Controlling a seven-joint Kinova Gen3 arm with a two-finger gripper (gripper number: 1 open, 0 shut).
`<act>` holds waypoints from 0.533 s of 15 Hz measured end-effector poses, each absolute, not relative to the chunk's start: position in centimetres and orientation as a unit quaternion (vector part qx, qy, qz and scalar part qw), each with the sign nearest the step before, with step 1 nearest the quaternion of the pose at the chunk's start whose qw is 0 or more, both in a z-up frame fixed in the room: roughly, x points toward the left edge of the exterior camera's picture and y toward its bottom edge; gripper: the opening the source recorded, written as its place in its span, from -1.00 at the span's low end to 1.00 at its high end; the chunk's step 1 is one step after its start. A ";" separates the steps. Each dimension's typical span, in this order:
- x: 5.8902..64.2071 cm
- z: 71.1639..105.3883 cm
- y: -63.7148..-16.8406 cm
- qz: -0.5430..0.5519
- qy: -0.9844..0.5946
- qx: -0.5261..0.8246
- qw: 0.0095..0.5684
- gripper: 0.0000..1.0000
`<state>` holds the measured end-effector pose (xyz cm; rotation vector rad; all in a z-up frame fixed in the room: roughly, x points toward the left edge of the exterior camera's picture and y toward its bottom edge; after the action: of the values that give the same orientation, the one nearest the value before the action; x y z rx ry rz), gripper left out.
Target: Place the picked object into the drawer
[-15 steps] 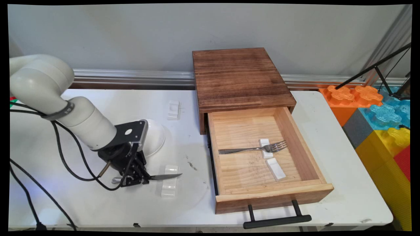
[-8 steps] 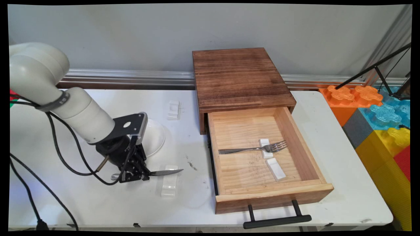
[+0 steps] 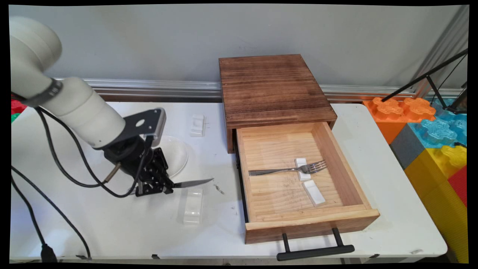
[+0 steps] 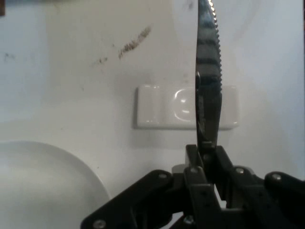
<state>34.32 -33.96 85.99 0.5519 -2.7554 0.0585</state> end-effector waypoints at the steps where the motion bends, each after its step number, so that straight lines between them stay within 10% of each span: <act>1: 34.2 86.7 -33.8 0.022 -0.966 0.196 0.167 -1.00; 8: 31.3 90.9 -33.8 0.025 -0.959 0.209 0.188 -1.00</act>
<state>31.29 -33.76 90.90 0.5867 -2.6987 0.0713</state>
